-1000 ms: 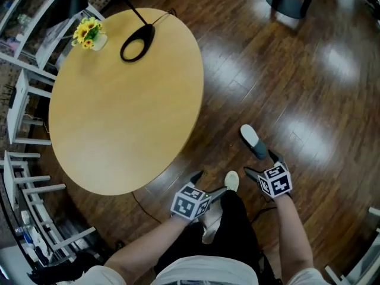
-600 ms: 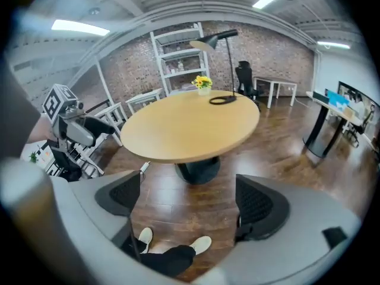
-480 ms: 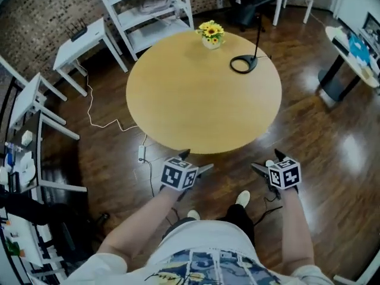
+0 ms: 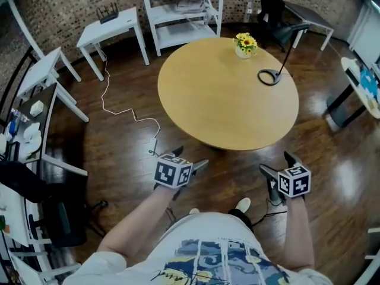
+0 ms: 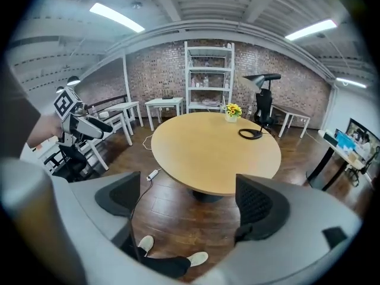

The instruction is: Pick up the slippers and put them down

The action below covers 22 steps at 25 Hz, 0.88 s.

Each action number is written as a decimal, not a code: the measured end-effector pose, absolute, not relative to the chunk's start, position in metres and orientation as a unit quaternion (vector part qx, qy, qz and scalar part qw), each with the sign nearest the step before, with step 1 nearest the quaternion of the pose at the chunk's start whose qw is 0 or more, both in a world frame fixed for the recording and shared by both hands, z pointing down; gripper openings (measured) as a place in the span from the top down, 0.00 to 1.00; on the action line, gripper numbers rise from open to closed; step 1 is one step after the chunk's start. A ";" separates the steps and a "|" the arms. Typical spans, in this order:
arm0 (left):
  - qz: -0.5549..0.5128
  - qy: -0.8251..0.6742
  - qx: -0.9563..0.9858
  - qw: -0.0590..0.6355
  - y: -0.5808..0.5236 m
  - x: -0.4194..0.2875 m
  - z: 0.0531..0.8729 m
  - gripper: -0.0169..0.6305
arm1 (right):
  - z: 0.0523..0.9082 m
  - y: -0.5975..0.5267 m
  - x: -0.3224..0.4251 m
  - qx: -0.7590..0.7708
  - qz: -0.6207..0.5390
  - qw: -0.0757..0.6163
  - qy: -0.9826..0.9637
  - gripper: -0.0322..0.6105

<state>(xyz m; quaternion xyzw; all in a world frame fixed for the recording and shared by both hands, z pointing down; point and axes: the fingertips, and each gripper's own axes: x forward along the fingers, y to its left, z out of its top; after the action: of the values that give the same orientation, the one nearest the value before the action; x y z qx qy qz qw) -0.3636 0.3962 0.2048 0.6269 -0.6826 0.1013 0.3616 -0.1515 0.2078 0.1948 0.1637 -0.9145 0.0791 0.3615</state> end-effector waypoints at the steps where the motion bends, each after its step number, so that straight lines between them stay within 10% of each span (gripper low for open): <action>1: 0.099 -0.685 0.625 0.362 0.401 -0.365 0.203 0.29 | 0.193 0.211 -0.149 0.166 0.080 0.361 -0.914 0.16; 22: 0.092 -0.698 0.613 0.359 0.419 -0.367 0.189 0.29 | 0.170 0.218 -0.119 0.186 0.058 0.354 -0.915 0.16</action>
<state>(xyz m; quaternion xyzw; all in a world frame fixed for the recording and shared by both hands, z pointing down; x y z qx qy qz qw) -0.3666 0.4191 0.1895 0.6128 -0.6980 0.0919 0.3590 -0.1191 0.2181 0.1696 0.1863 -0.9148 0.0578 0.3536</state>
